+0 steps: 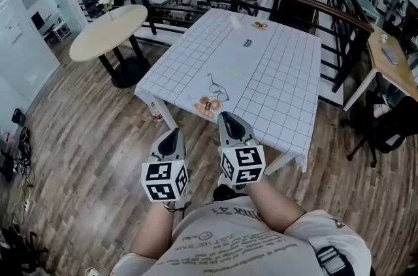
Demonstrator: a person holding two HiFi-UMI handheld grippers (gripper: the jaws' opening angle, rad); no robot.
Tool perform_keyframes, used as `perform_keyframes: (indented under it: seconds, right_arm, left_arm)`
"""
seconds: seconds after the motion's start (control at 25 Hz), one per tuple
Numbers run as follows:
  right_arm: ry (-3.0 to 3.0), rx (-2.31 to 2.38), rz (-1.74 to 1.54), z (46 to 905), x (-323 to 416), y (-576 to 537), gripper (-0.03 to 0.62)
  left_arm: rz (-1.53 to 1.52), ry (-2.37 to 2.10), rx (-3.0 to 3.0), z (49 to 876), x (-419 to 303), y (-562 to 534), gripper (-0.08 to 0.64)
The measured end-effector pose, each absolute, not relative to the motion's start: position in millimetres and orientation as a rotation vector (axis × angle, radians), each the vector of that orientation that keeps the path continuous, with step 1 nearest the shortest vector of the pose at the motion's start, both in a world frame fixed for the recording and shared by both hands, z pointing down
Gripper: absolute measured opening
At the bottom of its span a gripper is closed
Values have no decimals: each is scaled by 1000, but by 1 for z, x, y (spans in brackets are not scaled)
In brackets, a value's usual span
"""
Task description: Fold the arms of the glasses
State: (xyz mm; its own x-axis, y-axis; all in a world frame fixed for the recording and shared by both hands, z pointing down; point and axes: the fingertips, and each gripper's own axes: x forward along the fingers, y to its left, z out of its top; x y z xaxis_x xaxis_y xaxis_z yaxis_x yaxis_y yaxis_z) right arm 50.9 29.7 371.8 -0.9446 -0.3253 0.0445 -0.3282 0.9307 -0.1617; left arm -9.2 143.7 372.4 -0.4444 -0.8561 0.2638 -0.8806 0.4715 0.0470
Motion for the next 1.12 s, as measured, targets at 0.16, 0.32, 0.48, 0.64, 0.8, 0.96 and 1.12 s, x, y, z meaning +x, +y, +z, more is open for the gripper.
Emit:
perform_keyframes:
  seconds: [0.16,0.32,0.48,0.64,0.8,0.96,1.12]
  right_arm:
    - [-3055,529,284,372,19,2,15]
    - [-3031,546,287,379,-4,-25,15]
    - [-3002,579,272,388,-23,-59,15]
    - [-2992,614,215,394,-31,-37,15]
    - [-2990,617,151,392,-43,-29,17]
    - [-2988,601,145,400,-65,-77,19]
    - [-2970,628,137,412,-70,-87,31]
  left_arm:
    - [144,-2450,1483,375,-40,118,12]
    - [143,-2423,1489,380,-68,89,12]
    - [145,-2390,1516,387,-91,54,12]
    - [107,-2346,1565,400,-102,72,12]
    - [79,-2296,1614,406,-116,68,12]
    - [99,-2283,1649,412,-143,12,12]
    - [101,-2254,1680,424,-152,-3,12]
